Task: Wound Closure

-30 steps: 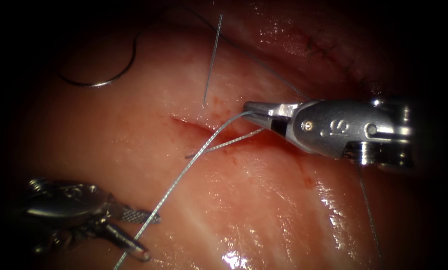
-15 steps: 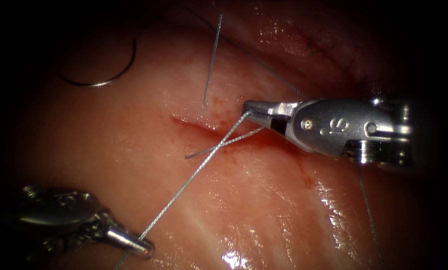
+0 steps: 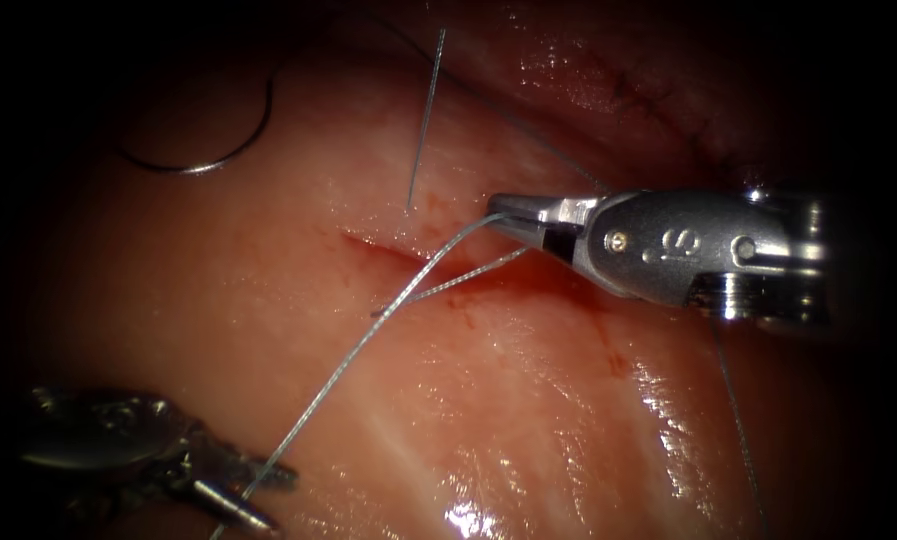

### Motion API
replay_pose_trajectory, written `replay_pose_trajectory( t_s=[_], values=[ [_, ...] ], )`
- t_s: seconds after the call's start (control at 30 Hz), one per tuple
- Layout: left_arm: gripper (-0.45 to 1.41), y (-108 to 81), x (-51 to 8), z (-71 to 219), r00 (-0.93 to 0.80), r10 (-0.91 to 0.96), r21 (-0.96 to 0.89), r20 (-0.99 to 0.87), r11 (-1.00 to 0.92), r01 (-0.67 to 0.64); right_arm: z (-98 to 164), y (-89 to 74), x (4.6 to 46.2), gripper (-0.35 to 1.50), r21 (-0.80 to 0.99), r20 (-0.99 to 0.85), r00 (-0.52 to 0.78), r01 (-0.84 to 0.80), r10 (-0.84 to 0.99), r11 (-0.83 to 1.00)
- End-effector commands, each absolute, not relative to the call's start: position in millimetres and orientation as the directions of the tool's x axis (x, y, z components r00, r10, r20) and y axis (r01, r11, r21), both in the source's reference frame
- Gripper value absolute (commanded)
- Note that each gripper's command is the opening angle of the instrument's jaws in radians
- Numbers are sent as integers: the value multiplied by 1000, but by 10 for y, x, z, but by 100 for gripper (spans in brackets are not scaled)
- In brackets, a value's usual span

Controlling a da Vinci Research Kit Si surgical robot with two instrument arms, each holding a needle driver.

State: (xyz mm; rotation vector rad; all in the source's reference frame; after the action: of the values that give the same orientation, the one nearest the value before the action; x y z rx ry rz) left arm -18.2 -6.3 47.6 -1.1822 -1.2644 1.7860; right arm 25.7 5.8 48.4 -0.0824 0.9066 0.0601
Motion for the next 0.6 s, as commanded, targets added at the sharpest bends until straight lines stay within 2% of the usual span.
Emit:
replay_pose_trajectory(
  t_s=[0.03, 0.33, 0.37, 0.5, 0.57, 0.6],
  values=[
    [71, -72, -187, 483, -391, 869, -944, -304, -329, 3, 489, 55, 264, -35, -45, -790, 613, -85, 16, 995],
    [52, -74, -181, 483, -407, 857, -940, -315, -341, 9, 488, 54, 264, -35, -45, -790, 613, -85, 16, 995],
    [37, -74, -179, 483, -408, 857, -939, -315, -344, 4, 488, 54, 263, -35, -45, -790, 613, -84, 16, 995],
    [17, -74, -175, 485, -411, 855, -938, -317, -347, 1, 488, 53, 263, -35, -45, -790, 613, -84, 16, 995],
    [-18, -75, -174, 486, -414, 853, -937, -317, -348, 0, 487, 53, 263, -35, -45, -790, 613, -84, 16, 995],
    [-45, -75, -174, 486, -414, 853, -937, -317, -348, 1, 487, 53, 263, -35, -45, -790, 613, -84, 16, 995]
  ],
)
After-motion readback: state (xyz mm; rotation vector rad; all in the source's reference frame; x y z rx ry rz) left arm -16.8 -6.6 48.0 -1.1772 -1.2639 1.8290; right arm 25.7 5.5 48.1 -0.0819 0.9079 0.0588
